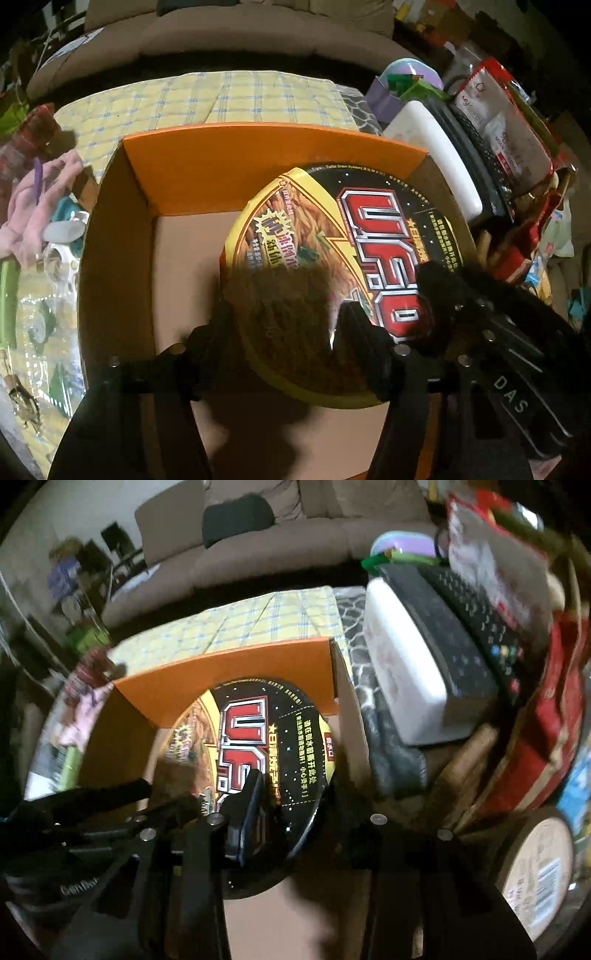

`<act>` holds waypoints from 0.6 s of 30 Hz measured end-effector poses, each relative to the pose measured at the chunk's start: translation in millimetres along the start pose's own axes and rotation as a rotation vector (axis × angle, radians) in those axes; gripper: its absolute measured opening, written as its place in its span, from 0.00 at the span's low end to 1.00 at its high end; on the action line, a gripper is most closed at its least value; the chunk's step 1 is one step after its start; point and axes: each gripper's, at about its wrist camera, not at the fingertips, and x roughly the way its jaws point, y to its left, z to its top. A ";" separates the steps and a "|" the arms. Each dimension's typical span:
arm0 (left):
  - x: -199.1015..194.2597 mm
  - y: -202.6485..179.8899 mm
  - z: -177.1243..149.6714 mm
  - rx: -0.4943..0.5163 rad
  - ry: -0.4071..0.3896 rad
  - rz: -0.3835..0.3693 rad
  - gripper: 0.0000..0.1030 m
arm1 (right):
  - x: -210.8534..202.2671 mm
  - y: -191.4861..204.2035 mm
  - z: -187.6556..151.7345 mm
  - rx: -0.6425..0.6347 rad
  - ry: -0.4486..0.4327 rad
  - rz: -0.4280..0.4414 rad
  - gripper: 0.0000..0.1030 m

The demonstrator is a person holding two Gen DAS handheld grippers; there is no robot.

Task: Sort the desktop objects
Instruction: 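Carry the UFO bowl into the cardboard box and open the left gripper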

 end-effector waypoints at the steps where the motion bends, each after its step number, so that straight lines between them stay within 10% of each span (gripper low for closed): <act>1: -3.4 3.4 -1.4 -0.019 0.005 -0.015 0.61 | -7.9 0.7 -1.3 -0.004 -0.019 0.009 0.38; 9: 0.2 17.9 -15.7 -0.055 0.044 0.002 0.65 | -82.4 -2.3 -32.9 -0.065 -0.114 0.040 0.52; 18: 10.3 -1.9 -31.0 -0.051 0.062 -0.073 0.65 | -56.2 10.3 -99.3 -0.160 0.090 0.150 0.44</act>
